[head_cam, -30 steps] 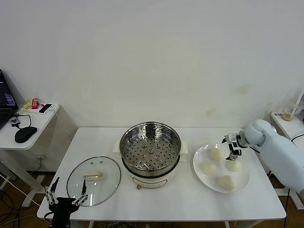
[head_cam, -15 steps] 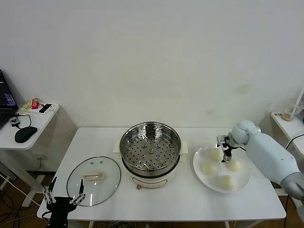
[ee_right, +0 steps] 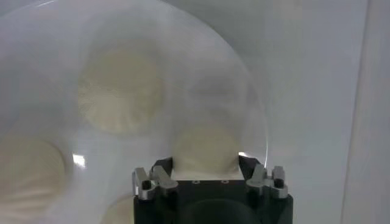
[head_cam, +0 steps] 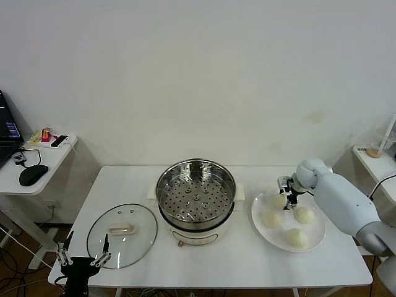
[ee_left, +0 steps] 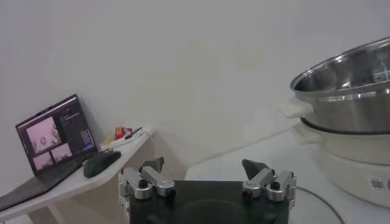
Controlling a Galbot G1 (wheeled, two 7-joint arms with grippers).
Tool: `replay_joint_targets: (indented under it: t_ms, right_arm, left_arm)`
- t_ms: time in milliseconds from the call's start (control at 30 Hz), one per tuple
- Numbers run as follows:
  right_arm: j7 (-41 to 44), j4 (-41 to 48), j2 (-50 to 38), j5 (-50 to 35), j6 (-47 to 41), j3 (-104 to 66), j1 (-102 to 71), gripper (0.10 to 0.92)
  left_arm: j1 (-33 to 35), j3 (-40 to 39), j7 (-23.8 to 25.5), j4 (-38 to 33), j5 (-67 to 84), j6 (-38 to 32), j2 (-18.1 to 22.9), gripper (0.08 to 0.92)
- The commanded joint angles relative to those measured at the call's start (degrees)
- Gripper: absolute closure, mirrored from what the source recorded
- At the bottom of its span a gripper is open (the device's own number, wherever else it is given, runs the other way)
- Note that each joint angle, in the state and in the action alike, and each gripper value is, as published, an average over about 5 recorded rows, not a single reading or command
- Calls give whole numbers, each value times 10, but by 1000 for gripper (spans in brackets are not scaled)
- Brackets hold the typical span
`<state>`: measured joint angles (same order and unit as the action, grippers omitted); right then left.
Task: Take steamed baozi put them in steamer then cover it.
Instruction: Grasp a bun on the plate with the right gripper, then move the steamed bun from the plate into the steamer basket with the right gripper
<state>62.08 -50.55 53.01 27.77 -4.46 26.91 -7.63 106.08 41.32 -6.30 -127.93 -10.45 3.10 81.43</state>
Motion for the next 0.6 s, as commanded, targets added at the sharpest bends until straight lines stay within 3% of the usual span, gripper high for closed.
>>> replay_joint_targets:
  t_ms: [33, 600]
  right_arm:
    - [6, -12, -10, -14, 0, 4, 11, 384]
    - [20, -176, -95, -225, -45, 146, 224, 381]
  left_arm:
    - [0, 1, 1, -1, 0, 0, 0, 177]
    - [2, -5, 3, -4, 1, 0, -3, 177]
